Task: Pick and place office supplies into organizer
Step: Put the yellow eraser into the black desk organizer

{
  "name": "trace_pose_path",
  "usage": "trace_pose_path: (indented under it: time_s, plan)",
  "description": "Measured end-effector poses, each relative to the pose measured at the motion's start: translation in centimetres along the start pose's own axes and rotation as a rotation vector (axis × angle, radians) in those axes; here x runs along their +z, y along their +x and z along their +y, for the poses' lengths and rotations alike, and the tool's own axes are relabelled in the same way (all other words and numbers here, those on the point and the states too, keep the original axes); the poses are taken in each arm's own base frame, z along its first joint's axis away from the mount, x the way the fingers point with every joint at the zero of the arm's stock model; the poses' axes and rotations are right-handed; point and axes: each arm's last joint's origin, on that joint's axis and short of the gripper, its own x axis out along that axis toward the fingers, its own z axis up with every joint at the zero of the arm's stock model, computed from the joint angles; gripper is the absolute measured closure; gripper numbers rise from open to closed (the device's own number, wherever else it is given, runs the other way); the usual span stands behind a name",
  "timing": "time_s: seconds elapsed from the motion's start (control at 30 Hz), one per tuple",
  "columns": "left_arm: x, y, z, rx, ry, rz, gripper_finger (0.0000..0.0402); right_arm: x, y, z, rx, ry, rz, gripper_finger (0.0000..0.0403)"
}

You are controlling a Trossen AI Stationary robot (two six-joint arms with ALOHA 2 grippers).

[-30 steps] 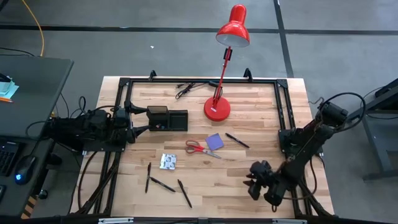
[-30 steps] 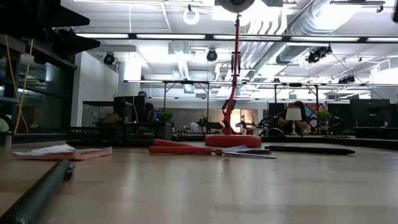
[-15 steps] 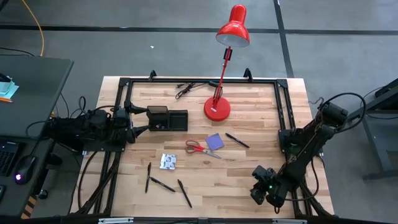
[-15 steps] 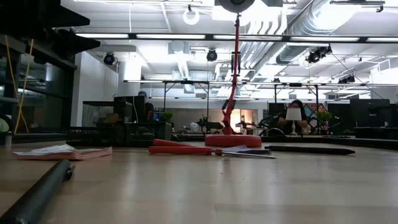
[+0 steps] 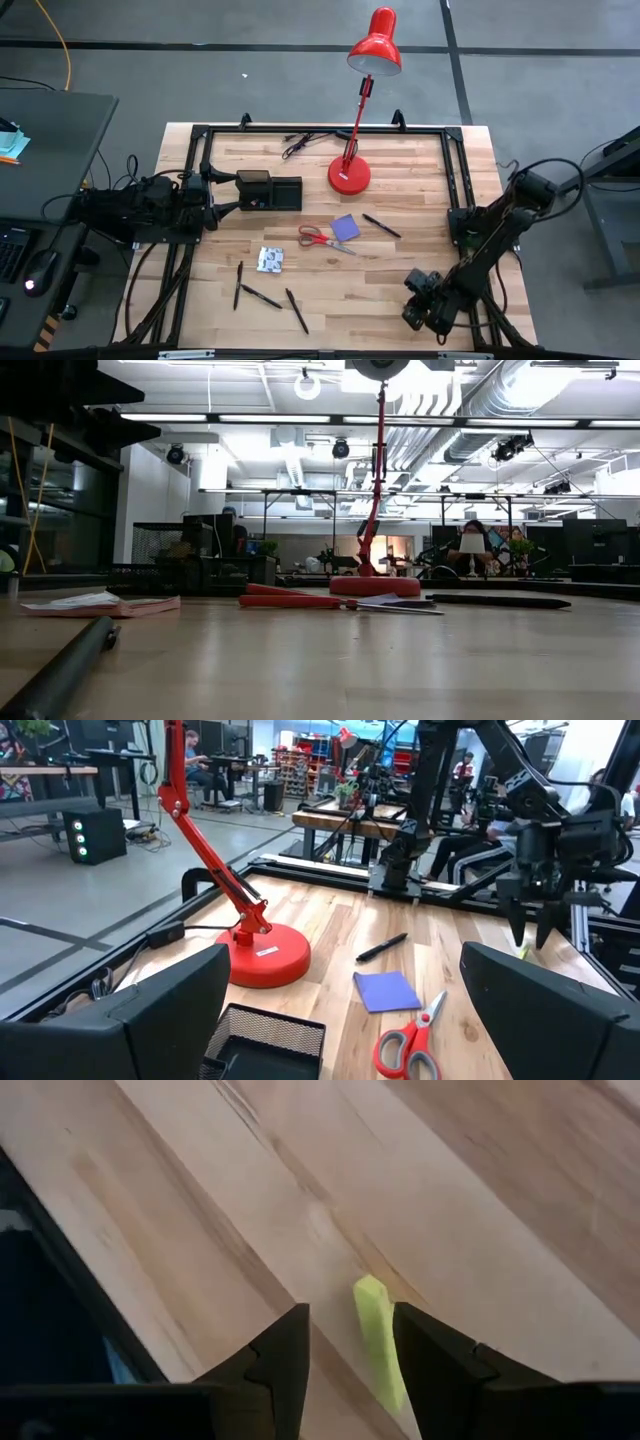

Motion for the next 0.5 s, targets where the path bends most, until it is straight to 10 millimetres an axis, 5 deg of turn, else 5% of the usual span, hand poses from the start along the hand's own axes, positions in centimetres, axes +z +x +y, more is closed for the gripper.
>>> trace_pose_path:
  time_s: [0.5]
  plan:
    - [0.0,0.0,0.0,0.001,-0.007,0.0,0.0021,-0.6,1.5,-0.2,-0.052,0.016,0.076,0.0271]
